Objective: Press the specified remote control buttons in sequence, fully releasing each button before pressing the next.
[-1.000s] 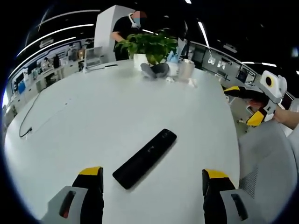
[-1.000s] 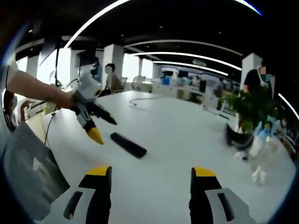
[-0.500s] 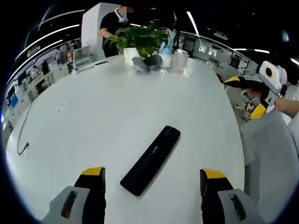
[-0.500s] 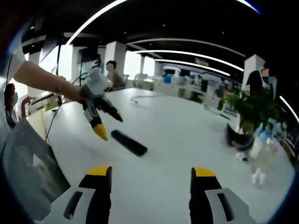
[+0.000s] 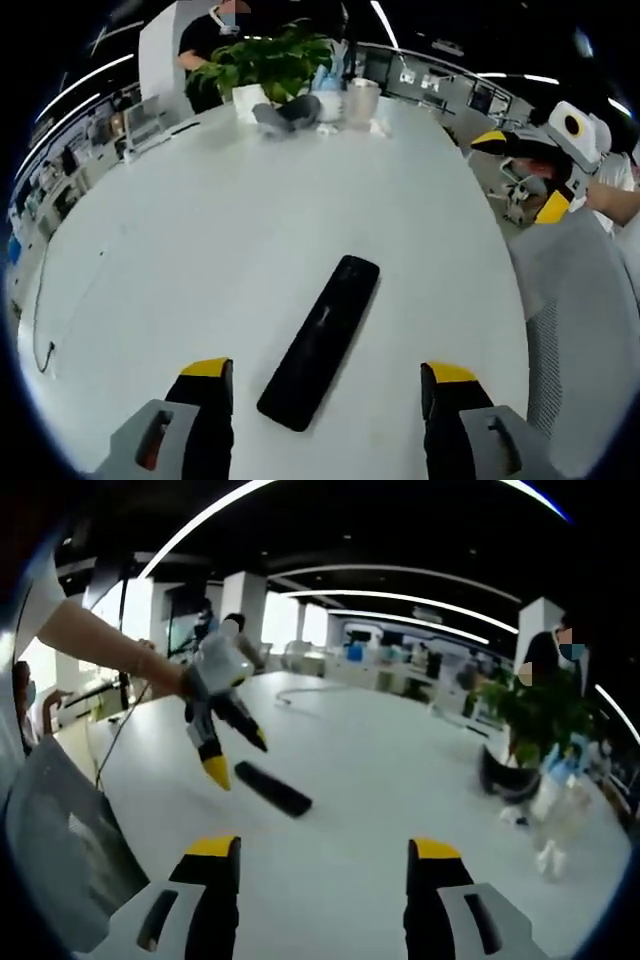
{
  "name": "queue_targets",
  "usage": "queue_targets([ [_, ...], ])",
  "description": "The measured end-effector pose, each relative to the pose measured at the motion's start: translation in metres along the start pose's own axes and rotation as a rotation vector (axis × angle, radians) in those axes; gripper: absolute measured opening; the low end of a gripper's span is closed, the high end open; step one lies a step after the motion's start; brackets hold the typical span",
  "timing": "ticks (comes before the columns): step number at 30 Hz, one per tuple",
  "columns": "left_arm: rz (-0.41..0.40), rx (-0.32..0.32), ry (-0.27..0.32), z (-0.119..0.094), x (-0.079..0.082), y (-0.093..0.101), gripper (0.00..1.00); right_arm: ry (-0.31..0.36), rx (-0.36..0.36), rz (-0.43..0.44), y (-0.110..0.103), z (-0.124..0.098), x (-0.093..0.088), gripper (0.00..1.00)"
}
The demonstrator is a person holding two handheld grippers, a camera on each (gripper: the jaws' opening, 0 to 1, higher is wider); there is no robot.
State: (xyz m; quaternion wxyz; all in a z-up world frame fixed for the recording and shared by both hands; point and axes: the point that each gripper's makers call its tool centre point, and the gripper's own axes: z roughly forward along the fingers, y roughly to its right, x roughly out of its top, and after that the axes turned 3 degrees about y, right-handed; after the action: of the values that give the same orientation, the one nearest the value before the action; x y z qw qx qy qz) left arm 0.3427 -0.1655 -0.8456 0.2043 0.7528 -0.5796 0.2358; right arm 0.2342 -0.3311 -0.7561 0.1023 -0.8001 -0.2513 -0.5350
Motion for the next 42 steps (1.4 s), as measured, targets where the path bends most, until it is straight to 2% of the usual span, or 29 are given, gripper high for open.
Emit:
queue_targets([
  [1, 0.028, -0.002, -0.026, 0.001, -0.003, -0.001, 0.77, 0.001, -0.003, 0.000, 0.001, 0.000, 0.000, 0.66],
  [8, 0.020, -0.022, -0.053, 0.008, -0.006, -0.003, 0.75, 0.000, -0.017, 0.001, 0.004, -0.001, -0.001, 0.65],
  [14, 0.068, -0.043, -0.106, 0.016, -0.012, -0.001, 0.74, -0.008, -0.011, -0.004, 0.003, 0.000, -0.002, 0.65],
  [21, 0.075, -0.049, -0.113, 0.018, -0.010, -0.004, 0.71, -0.017, -0.010, -0.009, 0.003, 0.000, -0.004, 0.65],
  [24, 0.114, -0.043, -0.132, 0.017, -0.012, -0.008, 0.67, -0.020, -0.010, -0.012, 0.002, 0.001, -0.004, 0.65],
  [29, 0.110, -0.051, -0.118, 0.018, -0.009, -0.007, 0.63, -0.025, -0.009, -0.016, 0.002, 0.001, -0.005, 0.65],
  [36, 0.126, -0.056, -0.084, 0.020, -0.003, -0.005, 0.45, -0.032, -0.006, -0.022, 0.001, 0.001, -0.005, 0.64],
  [40, 0.137, -0.053, -0.058, 0.021, -0.001, -0.004, 0.29, -0.034, -0.003, -0.024, 0.000, 0.001, -0.006, 0.64],
  [42, 0.136, -0.050, -0.048, 0.020, -0.001, -0.003, 0.27, -0.035, -0.002, -0.027, 0.000, 0.001, -0.006, 0.64],
])
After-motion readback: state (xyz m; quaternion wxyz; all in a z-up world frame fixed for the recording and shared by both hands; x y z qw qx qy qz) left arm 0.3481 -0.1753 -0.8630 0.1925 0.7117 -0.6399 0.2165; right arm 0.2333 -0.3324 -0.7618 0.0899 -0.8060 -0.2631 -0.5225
